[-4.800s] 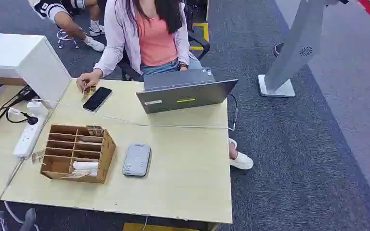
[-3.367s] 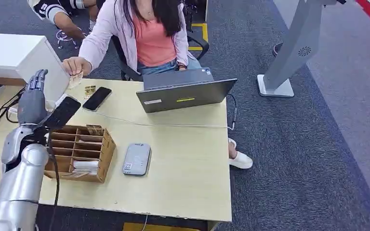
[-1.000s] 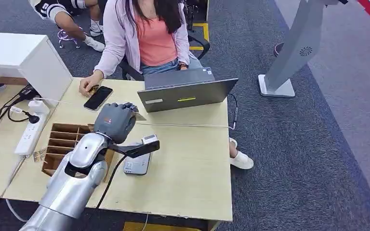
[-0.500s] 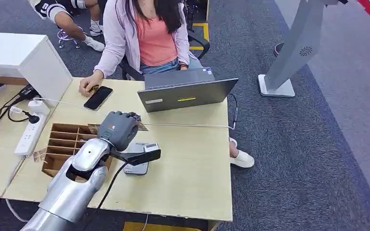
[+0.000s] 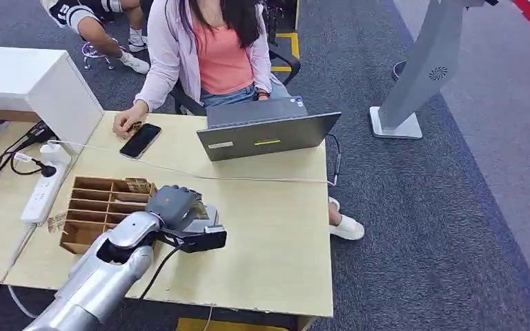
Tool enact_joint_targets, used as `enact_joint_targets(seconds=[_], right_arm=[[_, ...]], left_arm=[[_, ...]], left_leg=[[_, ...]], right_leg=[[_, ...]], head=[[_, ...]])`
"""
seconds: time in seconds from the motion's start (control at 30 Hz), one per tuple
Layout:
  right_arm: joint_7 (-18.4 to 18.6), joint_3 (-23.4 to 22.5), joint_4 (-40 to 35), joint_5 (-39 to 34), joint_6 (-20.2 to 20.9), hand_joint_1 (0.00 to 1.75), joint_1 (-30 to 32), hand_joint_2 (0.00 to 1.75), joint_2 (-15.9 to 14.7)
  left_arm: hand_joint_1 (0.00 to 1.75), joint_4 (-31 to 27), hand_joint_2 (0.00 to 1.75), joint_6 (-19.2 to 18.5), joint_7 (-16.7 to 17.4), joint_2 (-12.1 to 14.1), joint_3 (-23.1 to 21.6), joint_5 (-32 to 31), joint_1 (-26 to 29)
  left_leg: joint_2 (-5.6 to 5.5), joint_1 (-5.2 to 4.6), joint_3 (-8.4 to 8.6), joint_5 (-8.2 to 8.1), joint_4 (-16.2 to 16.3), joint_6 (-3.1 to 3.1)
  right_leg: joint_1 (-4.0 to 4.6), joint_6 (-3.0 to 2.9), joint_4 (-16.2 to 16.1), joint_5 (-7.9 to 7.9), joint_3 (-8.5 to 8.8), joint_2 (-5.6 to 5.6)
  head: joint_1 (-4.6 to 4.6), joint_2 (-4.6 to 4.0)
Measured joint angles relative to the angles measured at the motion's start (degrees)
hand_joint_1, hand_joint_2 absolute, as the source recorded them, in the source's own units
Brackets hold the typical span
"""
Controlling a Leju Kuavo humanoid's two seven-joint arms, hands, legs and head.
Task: Pass the card to the sensor for recognition and then transmit it.
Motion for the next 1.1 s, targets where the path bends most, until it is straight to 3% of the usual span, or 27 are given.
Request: enact_joint_targets(seconds=[0.27,0.63,0.7,0.77,0.9,1.1], right_arm=[[0.0,0.02,0.0,0.68,0.24,0.0,-0.02,0.0,0.0],[0.0,0.02,0.0,1.14,0.66,0.0,-0.03,0.0,0.0],[-0.13,0.04,0.0,1.16,0.68,0.0,-0.03,0.0,0.0],[-0.18,0.04,0.0,1.2,0.68,0.0,-0.03,0.0,0.0],[-0.26,0.2,0.0,1.66,0.77,0.0,0.09,0.0,0.0],[-0.46,0.94,0.0,1.82,0.96,0.0,0.12,0.0,0.0]], left_arm=[[1.75,5.3,1.75,-0.64,0.05,0.11,-1.95,2.47,-1.84],[1.75,9.82,1.75,1.38,0.55,-0.02,-2.03,3.78,-2.86],[1.75,10.06,1.75,6.27,2.09,-0.06,-2.03,2.83,-2.79],[1.75,9.95,1.75,13.54,4.38,-0.11,-1.84,0.61,-2.76],[1.75,5.2,1.75,23.57,7.83,0.57,1.03,-5.88,-2.58],[1.75,-1.57,1.75,27.15,4.96,1.75,11.15,-14.08,-3.25]], left_leg=[[0.0,0.0,0.04,0.0,0.0,0.0],[-0.01,0.0,0.11,0.06,-0.01,-0.01],[-0.01,0.0,0.1,0.09,-0.01,0.01],[-0.01,0.0,0.1,0.1,-0.01,0.0],[-0.06,0.01,-0.02,0.17,-0.01,0.07],[-0.02,0.0,-0.02,0.17,-0.01,0.06]], right_leg=[[0.0,0.01,0.0,0.0,0.06,-0.01],[0.0,0.03,0.0,0.06,0.13,0.0],[0.0,0.03,0.0,0.08,0.12,-0.01],[0.0,0.02,0.01,0.09,0.11,-0.01],[0.01,0.01,0.01,0.12,0.05,-0.09],[0.0,0.02,0.02,0.13,0.02,-0.04]], head=[[-0.02,0.0],[0.0,0.0],[0.0,0.0],[0.02,0.0],[-0.04,0.0],[-0.09,0.0]])
